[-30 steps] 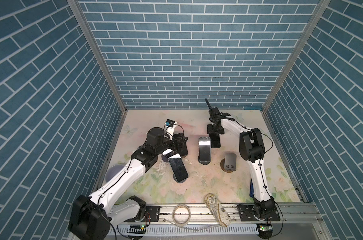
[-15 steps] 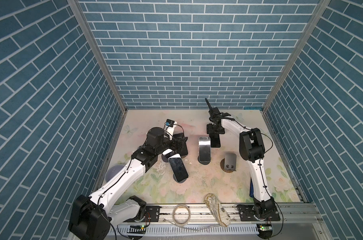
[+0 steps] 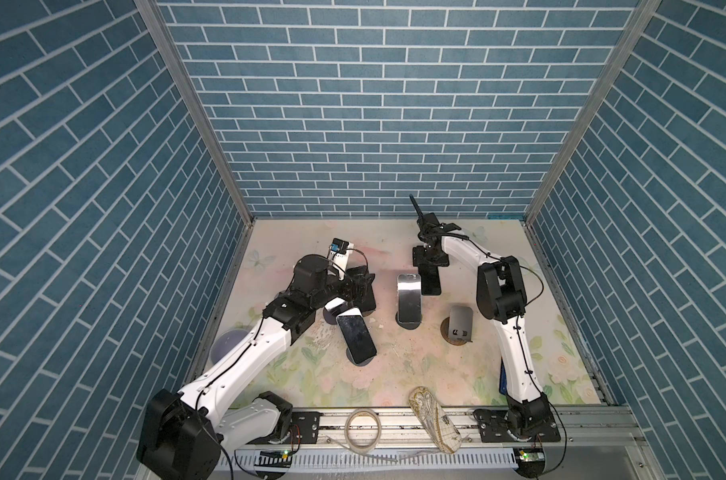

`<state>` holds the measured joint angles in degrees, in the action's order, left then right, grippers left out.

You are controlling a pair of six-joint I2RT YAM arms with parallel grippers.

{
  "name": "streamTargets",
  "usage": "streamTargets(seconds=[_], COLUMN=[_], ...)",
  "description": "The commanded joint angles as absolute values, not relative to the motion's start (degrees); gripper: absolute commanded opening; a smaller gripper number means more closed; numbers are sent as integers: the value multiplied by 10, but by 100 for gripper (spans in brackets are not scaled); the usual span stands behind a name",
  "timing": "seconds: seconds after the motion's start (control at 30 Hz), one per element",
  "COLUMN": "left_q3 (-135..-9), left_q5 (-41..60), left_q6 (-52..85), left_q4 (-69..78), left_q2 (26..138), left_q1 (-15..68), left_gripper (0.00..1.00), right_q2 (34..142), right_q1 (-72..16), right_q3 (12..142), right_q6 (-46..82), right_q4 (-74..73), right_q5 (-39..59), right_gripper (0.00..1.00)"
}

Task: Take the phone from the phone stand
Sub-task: 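Carry the phone farther from the robot and lower it onto the table, then open the right gripper to release the phone flat on the table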

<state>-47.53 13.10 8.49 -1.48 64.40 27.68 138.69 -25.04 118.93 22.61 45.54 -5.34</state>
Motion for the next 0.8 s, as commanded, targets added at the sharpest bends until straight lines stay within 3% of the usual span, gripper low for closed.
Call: streamTargets(seconds=[0.0, 0.3, 0.77], left_q3=[-477, -482, -499], left_q5=[131, 131, 145], left_q6=[80, 89, 98], left_q4=[-21, -29, -37], left_q2=[645, 662, 687], left_q1=[279, 279, 281], left_gripper=[100, 100, 100], right_q2=[1381, 1295, 1080], right_q1=[-241, -240, -240], right_q3=[1232, 1184, 945], right_q6=[215, 216, 245], right_q4=[503, 501, 476], right_q5=[-60, -83, -106], right_gripper=[82, 82, 82])
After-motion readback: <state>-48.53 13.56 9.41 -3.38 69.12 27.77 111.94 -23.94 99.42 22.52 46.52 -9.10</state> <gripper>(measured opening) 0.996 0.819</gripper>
